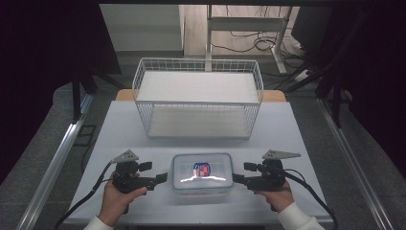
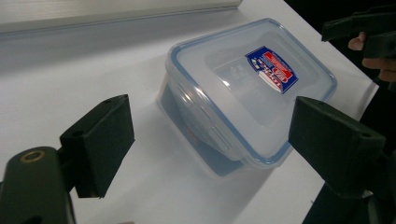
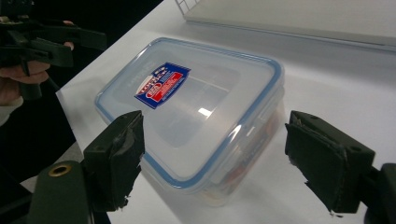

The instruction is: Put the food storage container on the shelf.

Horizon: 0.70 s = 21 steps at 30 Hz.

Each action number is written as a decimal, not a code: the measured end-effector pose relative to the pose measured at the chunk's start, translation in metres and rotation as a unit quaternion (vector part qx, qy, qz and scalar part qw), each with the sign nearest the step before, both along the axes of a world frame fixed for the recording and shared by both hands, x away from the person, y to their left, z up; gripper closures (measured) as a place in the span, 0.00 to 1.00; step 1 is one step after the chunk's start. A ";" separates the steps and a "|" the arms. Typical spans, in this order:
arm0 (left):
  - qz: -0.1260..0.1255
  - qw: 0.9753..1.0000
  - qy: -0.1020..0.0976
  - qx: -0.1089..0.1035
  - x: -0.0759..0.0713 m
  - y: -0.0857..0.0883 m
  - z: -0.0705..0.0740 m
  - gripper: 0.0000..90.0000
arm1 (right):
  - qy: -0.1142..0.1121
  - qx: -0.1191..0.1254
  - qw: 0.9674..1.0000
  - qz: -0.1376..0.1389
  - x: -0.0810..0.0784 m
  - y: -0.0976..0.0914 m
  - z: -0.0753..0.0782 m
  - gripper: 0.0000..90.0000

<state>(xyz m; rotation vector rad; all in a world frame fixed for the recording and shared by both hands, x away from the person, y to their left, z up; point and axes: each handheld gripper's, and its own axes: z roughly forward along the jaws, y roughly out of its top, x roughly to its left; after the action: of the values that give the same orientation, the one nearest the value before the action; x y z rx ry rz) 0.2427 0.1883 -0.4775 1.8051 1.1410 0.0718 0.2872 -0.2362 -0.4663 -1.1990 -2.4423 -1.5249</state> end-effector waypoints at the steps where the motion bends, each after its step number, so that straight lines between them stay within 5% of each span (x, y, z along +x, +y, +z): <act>1: -0.006 1.000 0.008 -0.008 0.001 -0.002 -0.001 0.15 | 0.002 0.000 1.000 0.001 0.000 0.001 0.000 0.22; 5: -0.015 0.999 0.024 -0.021 0.006 -0.008 -0.005 0.15 | 0.004 -0.008 1.000 0.005 0.000 0.007 -0.001 0.23; 10: -0.030 0.999 0.024 -0.005 0.010 -0.023 -0.007 0.15 | 0.009 -0.005 1.000 0.001 0.003 0.007 -0.002 0.23; 14: -0.036 0.998 0.043 -0.011 0.017 -0.031 -0.013 0.14 | 0.011 -0.002 1.000 0.001 0.004 0.007 -0.001 0.23; 21: -0.037 0.996 0.078 -0.028 0.028 -0.037 -0.024 0.14 | 0.001 -0.044 0.999 0.020 0.005 0.020 -0.003 0.22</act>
<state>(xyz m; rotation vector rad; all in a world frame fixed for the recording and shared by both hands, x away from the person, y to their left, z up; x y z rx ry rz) 0.2709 0.1508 -0.5019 1.8264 1.1717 -0.1450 0.2924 -0.2164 -0.4697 -1.1572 -2.5416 -1.4194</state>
